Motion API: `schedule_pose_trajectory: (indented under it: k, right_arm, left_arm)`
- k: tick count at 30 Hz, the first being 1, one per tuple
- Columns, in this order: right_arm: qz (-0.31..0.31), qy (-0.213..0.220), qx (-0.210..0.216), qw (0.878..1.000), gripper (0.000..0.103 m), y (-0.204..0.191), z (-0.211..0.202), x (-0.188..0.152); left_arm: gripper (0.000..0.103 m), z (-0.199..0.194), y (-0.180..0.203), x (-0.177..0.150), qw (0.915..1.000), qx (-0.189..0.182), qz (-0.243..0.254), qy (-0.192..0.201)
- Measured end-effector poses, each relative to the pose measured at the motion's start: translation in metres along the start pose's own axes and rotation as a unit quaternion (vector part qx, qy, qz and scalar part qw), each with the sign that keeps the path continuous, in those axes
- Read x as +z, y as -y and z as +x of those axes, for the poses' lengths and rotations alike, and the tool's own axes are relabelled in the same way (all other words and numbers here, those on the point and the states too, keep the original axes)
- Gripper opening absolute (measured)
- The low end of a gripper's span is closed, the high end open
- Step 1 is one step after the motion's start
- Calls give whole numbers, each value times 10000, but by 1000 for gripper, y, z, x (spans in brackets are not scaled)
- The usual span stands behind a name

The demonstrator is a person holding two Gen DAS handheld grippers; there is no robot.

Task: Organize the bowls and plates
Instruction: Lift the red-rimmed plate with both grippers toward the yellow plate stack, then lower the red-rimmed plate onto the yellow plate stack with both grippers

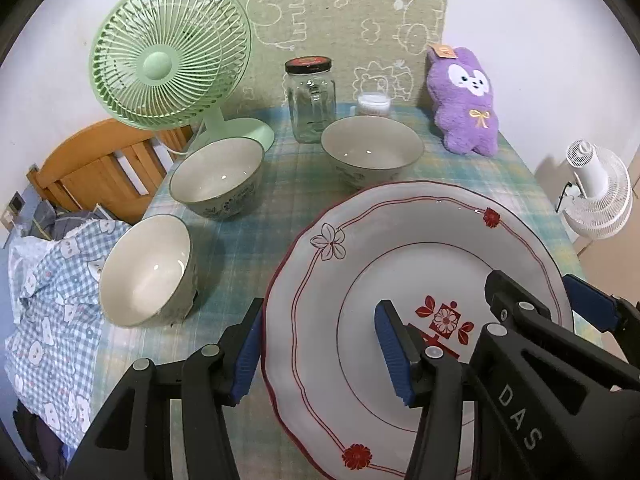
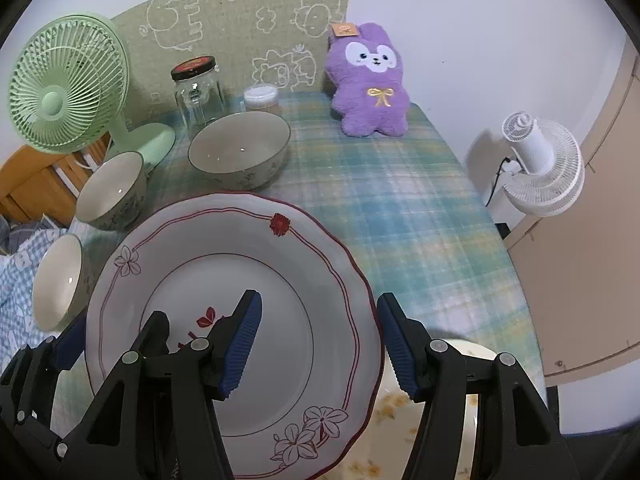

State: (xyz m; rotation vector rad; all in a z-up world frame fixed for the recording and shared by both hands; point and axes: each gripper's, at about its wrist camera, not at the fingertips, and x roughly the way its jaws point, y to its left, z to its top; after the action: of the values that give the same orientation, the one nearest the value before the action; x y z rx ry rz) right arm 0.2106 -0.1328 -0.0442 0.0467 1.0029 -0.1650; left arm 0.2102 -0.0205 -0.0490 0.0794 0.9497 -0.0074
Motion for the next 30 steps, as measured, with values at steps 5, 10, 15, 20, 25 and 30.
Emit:
schedule_pose_trajectory:
  k: [5, 10, 15, 20, 25, 30]
  right_arm:
    - [1, -9, -2, 10000, 64, 23, -13, -14]
    - [4, -33, -43, 10000, 64, 49, -23, -28]
    - [10, -65, -83, 9999, 64, 75, -27, -42]
    - [-26, -102, -98, 9999, 64, 100, -28, -56]
    - [0, -190, -147, 9997, 64, 122, -22, -69]
    - [10, -289, -201, 9994, 64, 143, -13, -78]
  left_arm:
    - [54, -14, 18, -13, 10000, -12, -12, -5]
    - [54, -27, 41, -28, 10000, -51, 3, -20]
    - [54, -35, 64, -42, 9999, -101, 30, -55]
    - [54, -39, 87, -57, 9999, -94, 104, -80]
    - [55, -36, 109, -69, 9996, -162, 126, -192]
    - [55, -31, 131, -80, 9991, -222, 170, -307]
